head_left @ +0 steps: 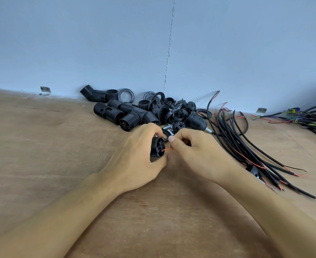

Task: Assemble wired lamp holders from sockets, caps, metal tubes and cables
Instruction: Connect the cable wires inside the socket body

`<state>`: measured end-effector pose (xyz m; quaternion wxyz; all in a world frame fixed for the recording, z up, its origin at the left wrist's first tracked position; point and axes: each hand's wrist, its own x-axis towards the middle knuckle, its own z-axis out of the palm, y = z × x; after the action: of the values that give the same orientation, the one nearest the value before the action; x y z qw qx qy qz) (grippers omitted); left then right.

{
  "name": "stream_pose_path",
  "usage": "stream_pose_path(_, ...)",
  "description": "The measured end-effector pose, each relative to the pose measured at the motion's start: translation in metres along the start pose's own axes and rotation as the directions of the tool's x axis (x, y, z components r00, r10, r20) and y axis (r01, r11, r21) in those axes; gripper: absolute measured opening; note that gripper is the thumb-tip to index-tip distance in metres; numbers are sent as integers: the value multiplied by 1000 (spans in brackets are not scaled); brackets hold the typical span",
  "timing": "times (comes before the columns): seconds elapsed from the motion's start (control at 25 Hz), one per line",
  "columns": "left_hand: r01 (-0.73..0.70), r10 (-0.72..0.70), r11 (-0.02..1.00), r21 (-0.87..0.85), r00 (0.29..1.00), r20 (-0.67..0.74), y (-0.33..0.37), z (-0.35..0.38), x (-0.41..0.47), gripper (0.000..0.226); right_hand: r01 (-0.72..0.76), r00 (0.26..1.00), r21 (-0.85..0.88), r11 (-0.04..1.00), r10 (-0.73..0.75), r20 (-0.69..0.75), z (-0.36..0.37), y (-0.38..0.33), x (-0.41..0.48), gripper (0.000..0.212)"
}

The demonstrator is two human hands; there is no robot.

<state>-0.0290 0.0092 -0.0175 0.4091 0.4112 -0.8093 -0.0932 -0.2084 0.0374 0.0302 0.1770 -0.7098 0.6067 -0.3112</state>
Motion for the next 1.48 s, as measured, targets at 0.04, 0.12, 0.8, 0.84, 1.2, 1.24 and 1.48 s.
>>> stream_pose_path(0.04,4,-4,1000,-1,1000,16,0,0,0,40,7,1000,6,1000,-7,-21,1,0,0,29)
stream_pose_path(0.12,4,-4,1000,-6,999,48,-1,0,-1,43,35,997,20,999,-33,-70,1,-1,-1,24)
stream_pose_path(0.8,60,-61,996,-62,998,-10,-14,1,2,50,177,973,68,982,-164,-161,8,-4,-7,14)
stream_pose_path(0.84,58,-59,996,-65,998,-5,-13,1,3,48,190,970,34,981,-183,-160,9,-4,-8,12)
stream_pose_path(1.2,64,-65,994,-86,998,-3,-2,-7,3,40,201,960,-78,977,-212,-182,10,-6,-9,14)
stream_pose_path(1.24,84,-85,992,-96,996,-5,-1,-7,3,40,190,963,-59,980,-198,-186,10,-7,-9,15)
stream_pose_path(1.48,134,-136,979,-152,991,0,1,-7,1,44,167,957,56,984,-148,-251,9,-10,-11,14)
